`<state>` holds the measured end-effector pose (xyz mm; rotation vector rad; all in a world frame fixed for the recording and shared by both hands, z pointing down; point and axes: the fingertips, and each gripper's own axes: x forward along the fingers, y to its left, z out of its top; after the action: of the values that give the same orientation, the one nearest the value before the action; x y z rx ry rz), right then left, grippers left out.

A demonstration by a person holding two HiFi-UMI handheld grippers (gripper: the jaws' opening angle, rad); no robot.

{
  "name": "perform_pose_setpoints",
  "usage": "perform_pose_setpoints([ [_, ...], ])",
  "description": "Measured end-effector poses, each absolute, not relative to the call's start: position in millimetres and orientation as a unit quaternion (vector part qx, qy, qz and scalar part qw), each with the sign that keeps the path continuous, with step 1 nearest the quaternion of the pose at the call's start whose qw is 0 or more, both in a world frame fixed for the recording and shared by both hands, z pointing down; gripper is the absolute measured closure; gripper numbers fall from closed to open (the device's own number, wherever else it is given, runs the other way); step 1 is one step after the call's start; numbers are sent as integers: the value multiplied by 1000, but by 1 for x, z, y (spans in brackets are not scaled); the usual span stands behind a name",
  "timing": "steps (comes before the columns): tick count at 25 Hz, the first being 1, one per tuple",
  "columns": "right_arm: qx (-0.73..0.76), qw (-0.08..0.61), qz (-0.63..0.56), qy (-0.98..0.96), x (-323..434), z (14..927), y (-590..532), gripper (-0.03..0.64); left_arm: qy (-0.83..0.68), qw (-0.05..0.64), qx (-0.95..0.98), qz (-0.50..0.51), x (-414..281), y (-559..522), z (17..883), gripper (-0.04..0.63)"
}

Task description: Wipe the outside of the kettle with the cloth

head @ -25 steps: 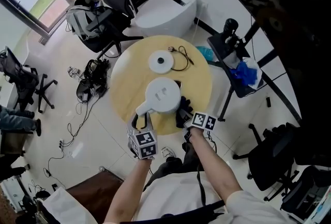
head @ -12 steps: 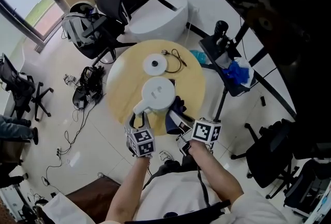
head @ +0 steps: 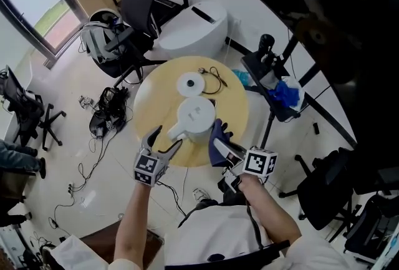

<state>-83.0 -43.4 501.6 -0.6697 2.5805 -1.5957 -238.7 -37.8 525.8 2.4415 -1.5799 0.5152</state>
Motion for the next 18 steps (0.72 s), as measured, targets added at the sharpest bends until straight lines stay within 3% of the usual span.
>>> perform_pose_setpoints([
  [5, -216, 17, -517, 828, -89, 501, -42, 548, -442, 78, 876, 178, -215, -53, 507, 262],
  [10, -214, 14, -519, 828, -95, 502, -39, 548, -437, 84, 877, 183, -211, -57, 520, 407],
  [18, -218, 22, -504, 835, -108, 504, -49, 548, -472, 98, 859, 171, -206, -51, 518, 422],
])
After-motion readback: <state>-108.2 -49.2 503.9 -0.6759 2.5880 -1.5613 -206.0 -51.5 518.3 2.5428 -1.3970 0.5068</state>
